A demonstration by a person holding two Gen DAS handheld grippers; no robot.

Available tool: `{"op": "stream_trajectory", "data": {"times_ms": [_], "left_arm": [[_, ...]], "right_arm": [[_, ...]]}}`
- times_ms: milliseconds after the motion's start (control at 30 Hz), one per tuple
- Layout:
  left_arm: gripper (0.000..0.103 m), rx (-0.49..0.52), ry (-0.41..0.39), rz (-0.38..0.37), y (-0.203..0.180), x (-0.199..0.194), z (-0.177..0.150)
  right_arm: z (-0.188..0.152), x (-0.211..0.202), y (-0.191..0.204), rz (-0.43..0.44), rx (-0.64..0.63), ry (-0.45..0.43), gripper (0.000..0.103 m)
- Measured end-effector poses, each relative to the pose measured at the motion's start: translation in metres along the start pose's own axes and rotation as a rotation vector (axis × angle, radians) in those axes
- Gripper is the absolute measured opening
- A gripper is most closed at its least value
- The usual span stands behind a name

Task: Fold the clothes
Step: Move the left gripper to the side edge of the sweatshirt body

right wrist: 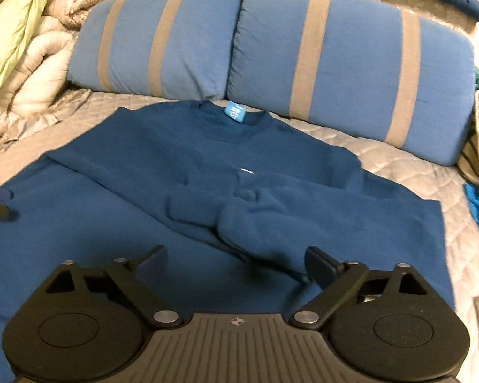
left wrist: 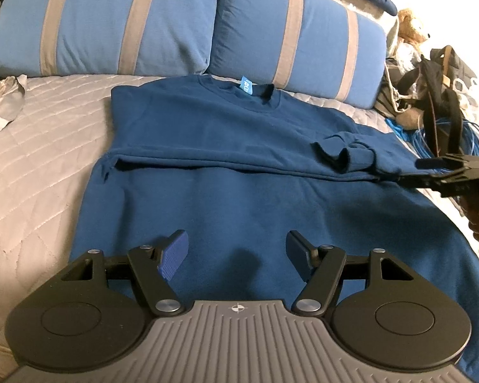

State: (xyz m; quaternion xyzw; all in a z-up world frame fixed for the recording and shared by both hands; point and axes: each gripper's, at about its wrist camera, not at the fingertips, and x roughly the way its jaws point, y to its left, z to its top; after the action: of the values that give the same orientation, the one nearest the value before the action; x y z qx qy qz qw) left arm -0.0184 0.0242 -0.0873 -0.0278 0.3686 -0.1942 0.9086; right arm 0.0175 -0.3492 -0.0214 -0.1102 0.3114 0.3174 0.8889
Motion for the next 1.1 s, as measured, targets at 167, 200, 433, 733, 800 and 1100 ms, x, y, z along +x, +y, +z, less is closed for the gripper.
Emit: {"op": "stream_trajectory", "data": {"times_ms": [167, 200, 433, 733, 800, 1100], "left_arm": [[0.067, -0.006, 0.041, 0.006, 0.000, 0.005, 0.003], [0.067, -0.010, 0.054, 0.008, 0.000, 0.006, 0.004], [0.067, 0.017, 0.119, 0.027, -0.009, 0.010, 0.019], [0.067, -0.048, 0.117, -0.115, -0.045, 0.022, 0.072], [0.067, -0.059, 0.115, -0.131, -0.053, 0.030, 0.083], [0.067, -0.197, 0.132, -0.243, -0.071, 0.068, 0.117]], "right_arm": [[-0.008, -0.013, -0.011, -0.032, 0.019, -0.002, 0.103], [-0.009, -0.015, -0.013, -0.038, 0.023, -0.003, 0.103], [-0.020, -0.025, -0.024, -0.068, 0.077, -0.005, 0.103], [-0.036, -0.034, -0.036, -0.091, 0.100, -0.004, 0.103], [-0.039, -0.036, -0.037, -0.094, 0.104, -0.006, 0.103], [-0.048, -0.044, -0.046, -0.082, 0.124, -0.010, 0.103]]}}
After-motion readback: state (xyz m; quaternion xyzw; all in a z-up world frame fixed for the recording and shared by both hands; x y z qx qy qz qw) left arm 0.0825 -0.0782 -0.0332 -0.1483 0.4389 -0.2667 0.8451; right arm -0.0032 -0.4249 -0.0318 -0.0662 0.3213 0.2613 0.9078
